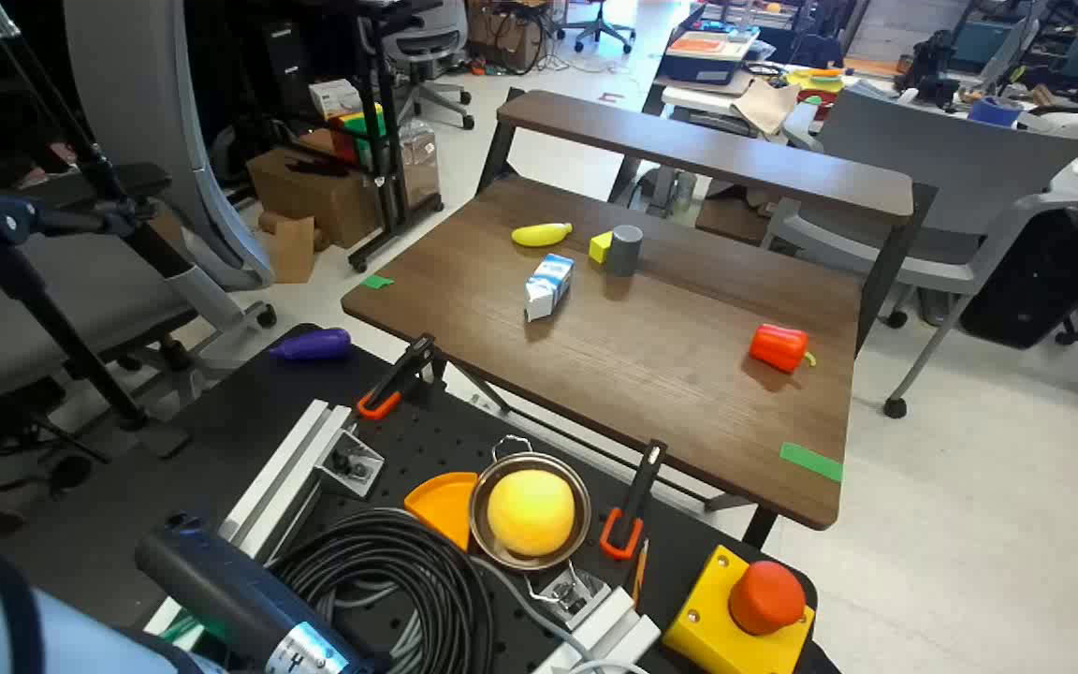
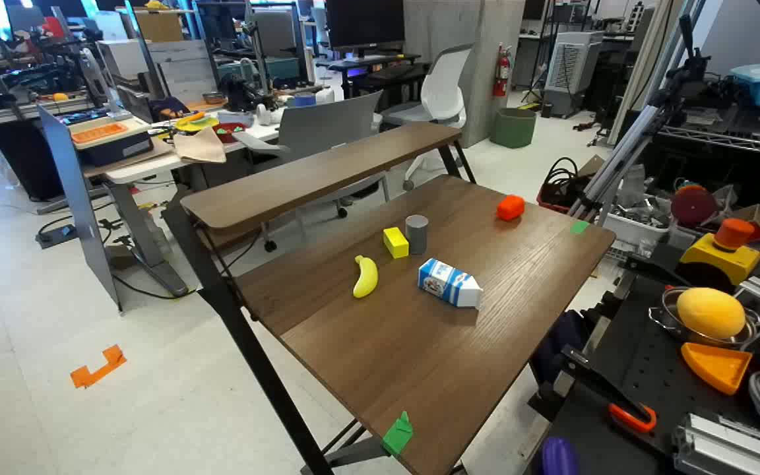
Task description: Pick up the blue and white bottle box and place it on the right side of the table
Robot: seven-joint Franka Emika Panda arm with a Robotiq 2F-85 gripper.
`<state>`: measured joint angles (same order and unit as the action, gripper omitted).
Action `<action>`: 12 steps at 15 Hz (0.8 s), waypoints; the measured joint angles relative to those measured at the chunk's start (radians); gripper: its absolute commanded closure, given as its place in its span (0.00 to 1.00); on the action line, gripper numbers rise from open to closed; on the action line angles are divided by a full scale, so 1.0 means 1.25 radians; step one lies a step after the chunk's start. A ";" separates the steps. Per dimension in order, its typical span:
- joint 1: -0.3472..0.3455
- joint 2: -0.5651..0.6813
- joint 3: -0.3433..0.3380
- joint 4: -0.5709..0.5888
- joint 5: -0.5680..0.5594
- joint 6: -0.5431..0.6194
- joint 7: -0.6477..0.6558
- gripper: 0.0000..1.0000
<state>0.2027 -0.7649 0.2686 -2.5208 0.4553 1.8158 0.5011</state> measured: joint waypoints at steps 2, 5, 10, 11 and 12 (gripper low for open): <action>0.000 0.000 0.000 0.001 0.000 0.001 0.000 0.00; 0.000 0.000 0.000 0.001 0.000 0.001 0.000 0.00; -0.003 0.000 0.001 0.000 0.000 0.002 0.000 0.00; -0.007 0.000 0.003 -0.001 -0.001 0.009 0.000 0.00; -0.015 0.001 0.004 -0.003 -0.002 0.022 0.000 0.00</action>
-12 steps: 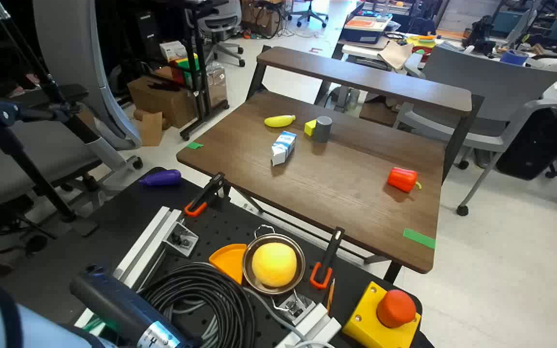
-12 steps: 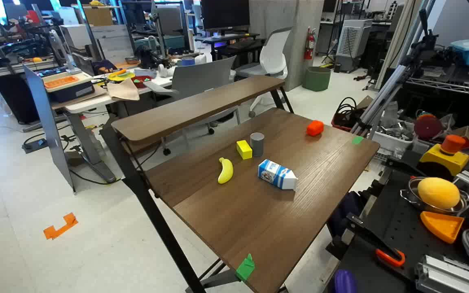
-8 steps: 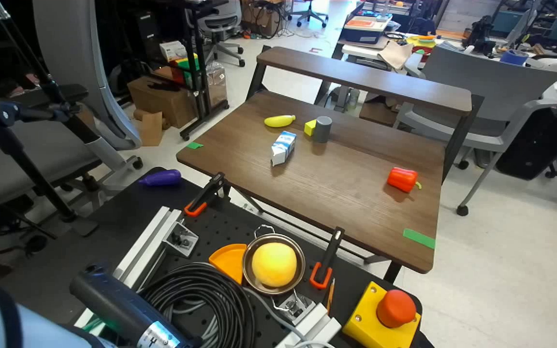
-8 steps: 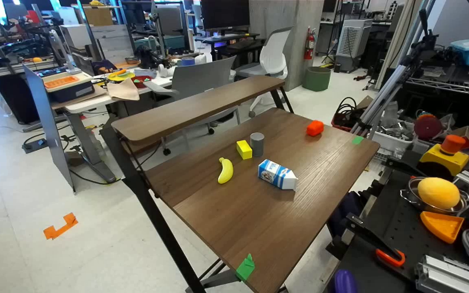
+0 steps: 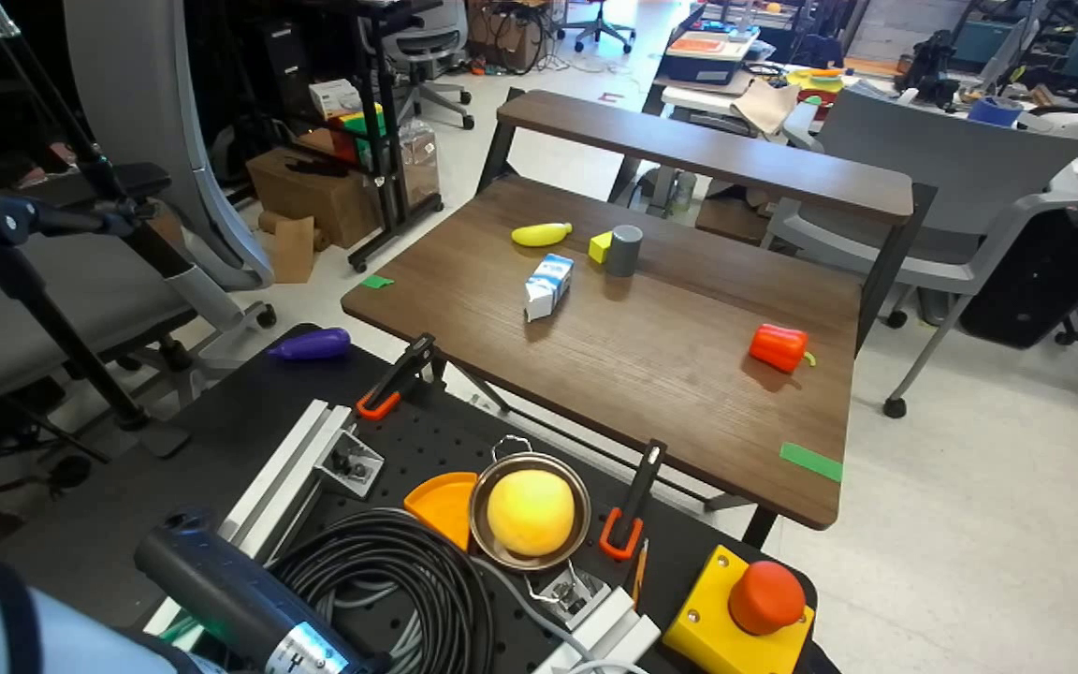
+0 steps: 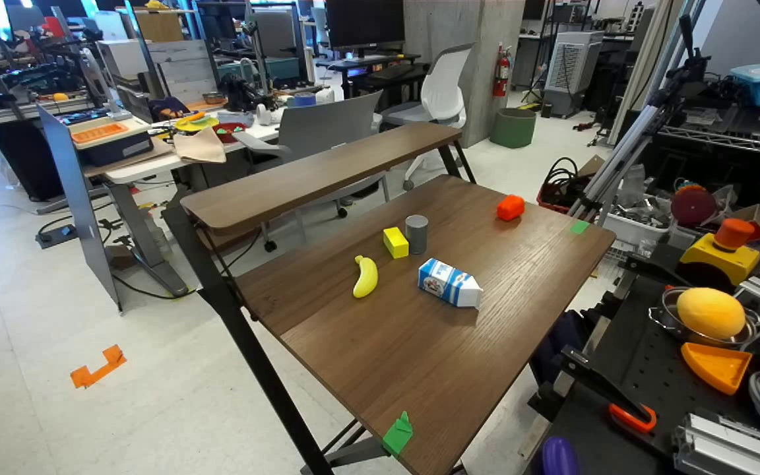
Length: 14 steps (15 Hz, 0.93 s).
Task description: Pick up the blue and white bottle box and place it on the right side of the table
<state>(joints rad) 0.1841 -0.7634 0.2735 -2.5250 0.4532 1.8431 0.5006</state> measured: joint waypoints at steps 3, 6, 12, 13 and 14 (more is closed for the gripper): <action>-0.040 0.014 0.001 -0.013 -0.014 0.081 0.000 0.00; -0.096 0.058 -0.001 -0.018 -0.059 0.170 -0.001 0.00; -0.197 0.217 -0.006 -0.001 -0.186 0.326 0.022 0.00; -0.208 0.250 -0.006 0.006 -0.209 0.347 0.033 0.00; -0.217 0.285 -0.007 0.014 -0.232 0.371 0.047 0.00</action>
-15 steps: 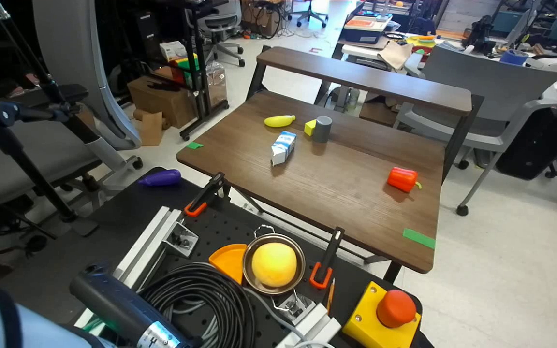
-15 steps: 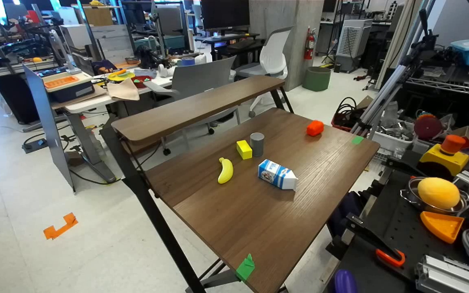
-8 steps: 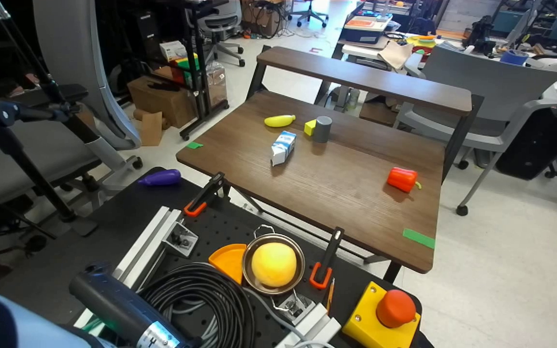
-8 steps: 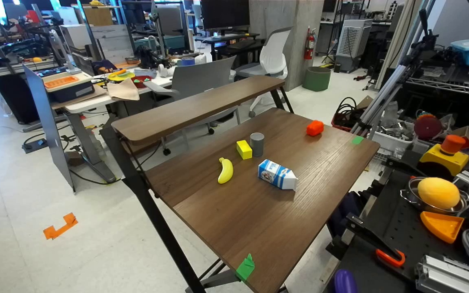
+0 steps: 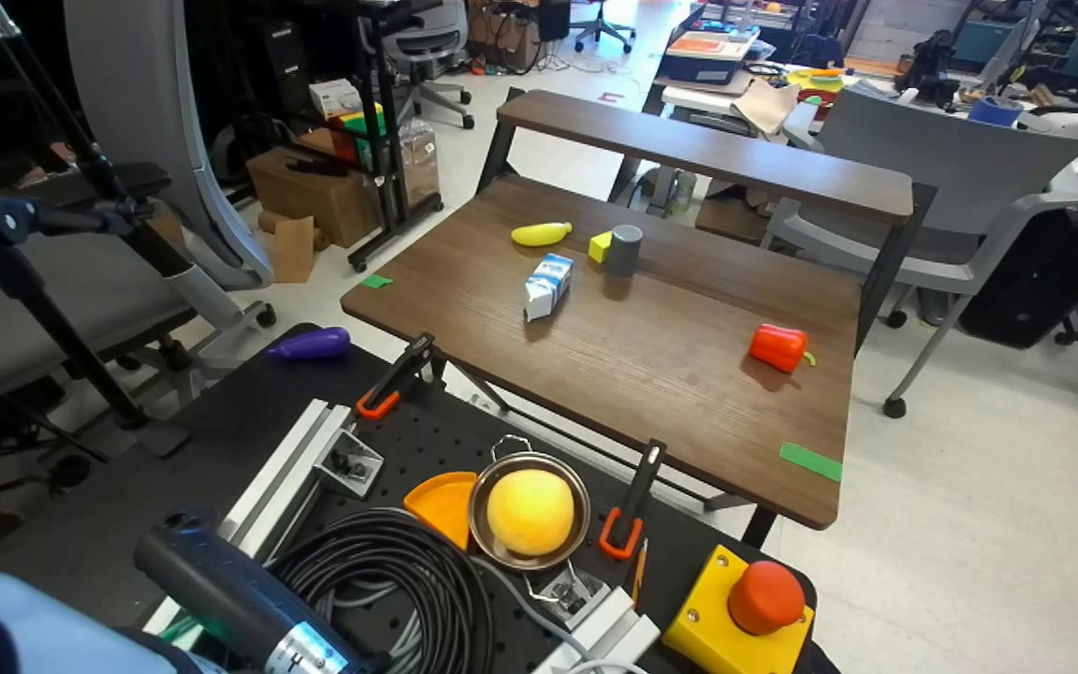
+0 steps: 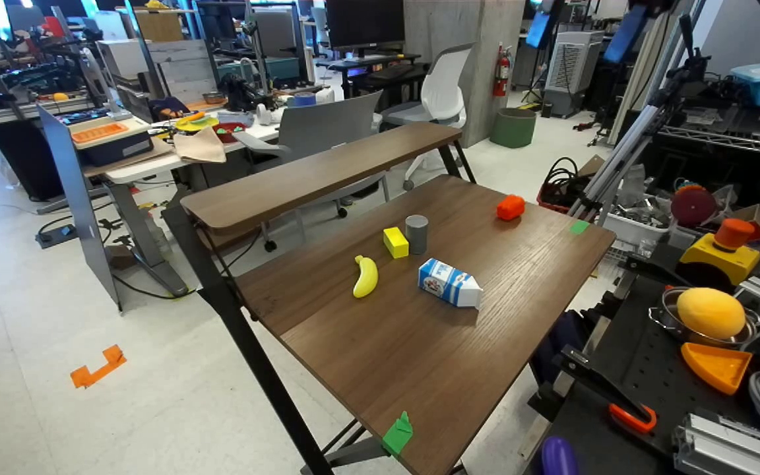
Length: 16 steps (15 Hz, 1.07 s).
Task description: Pick up the blue and white bottle box and place it on the right side of the table
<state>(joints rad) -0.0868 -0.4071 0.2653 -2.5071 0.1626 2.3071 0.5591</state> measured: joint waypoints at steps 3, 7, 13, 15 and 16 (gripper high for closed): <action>-0.011 0.119 -0.001 0.034 -0.064 0.063 0.048 0.00; 0.001 0.283 -0.017 0.079 -0.114 0.166 0.108 0.00; 0.053 0.547 -0.107 0.146 -0.074 0.363 0.091 0.00; 0.063 0.629 -0.111 0.184 -0.025 0.400 0.050 0.00; 0.070 0.667 -0.111 0.206 -0.007 0.409 0.031 0.00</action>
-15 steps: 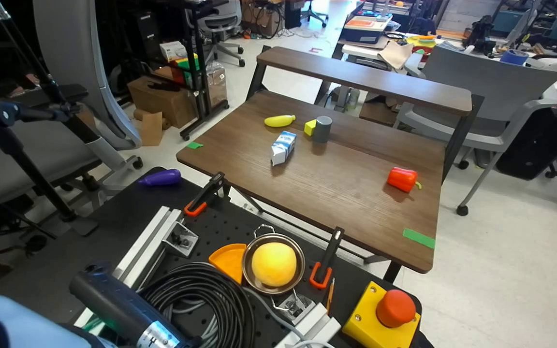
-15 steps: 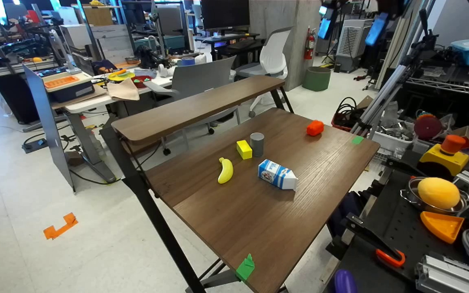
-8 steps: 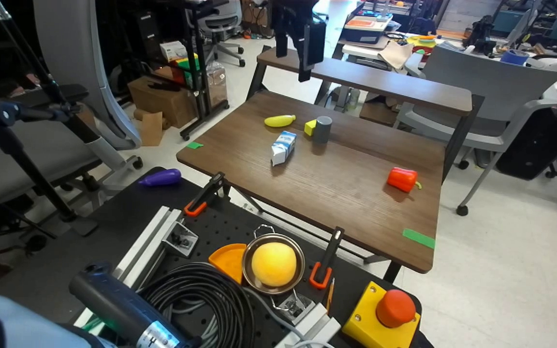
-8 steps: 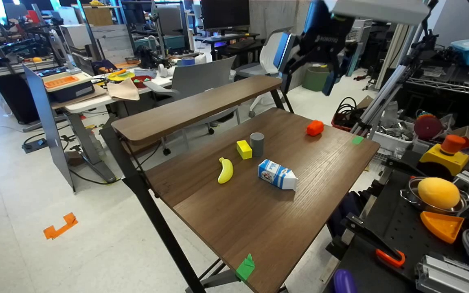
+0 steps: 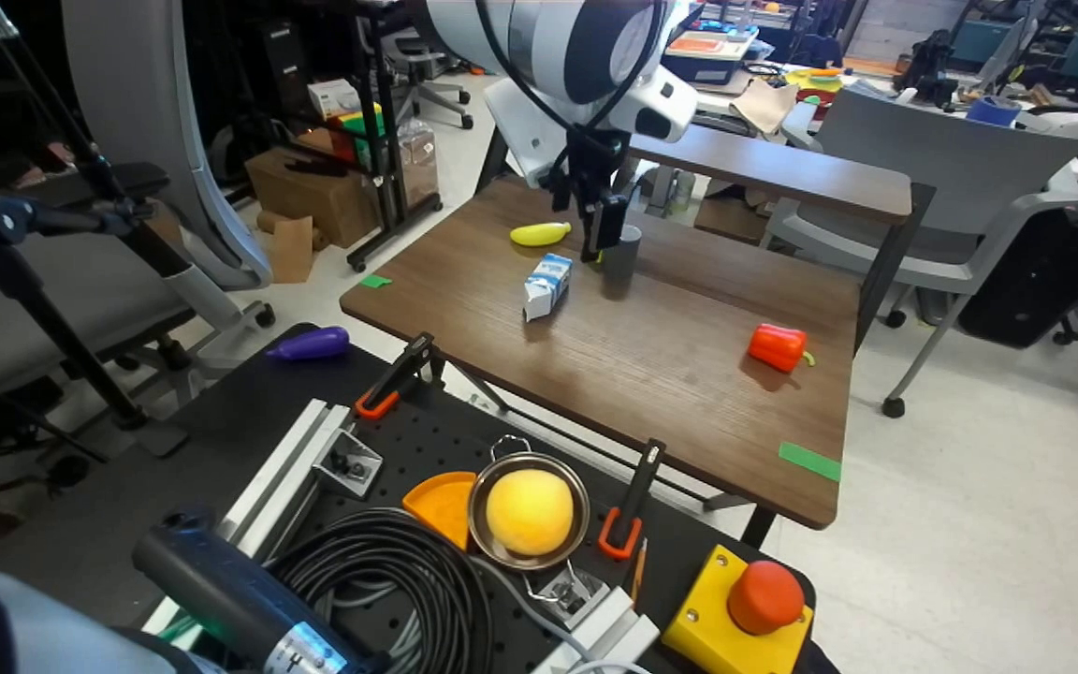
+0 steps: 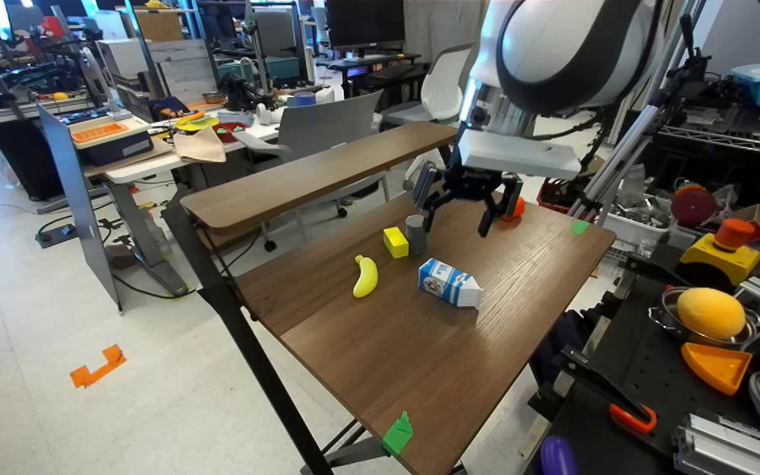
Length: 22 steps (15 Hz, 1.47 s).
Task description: Pick up the blue and white bottle box and place it on the right side of the table
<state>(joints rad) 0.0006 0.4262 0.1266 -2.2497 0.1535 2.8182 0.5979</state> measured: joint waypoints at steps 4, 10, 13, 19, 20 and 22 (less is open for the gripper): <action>0.033 0.110 0.002 0.078 0.044 0.006 -0.068 0.00; 0.069 0.186 -0.010 0.150 0.055 -0.010 -0.115 0.00; 0.087 0.212 -0.033 0.175 0.055 -0.036 -0.116 0.00; 0.122 0.228 -0.074 0.203 0.052 -0.080 -0.116 0.51; 0.128 0.227 -0.082 0.206 0.052 -0.089 -0.116 0.57; 0.137 0.226 -0.094 0.210 0.051 -0.104 -0.115 0.72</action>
<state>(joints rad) 0.1720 0.7089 0.0090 -1.9873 0.2178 2.6880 0.4536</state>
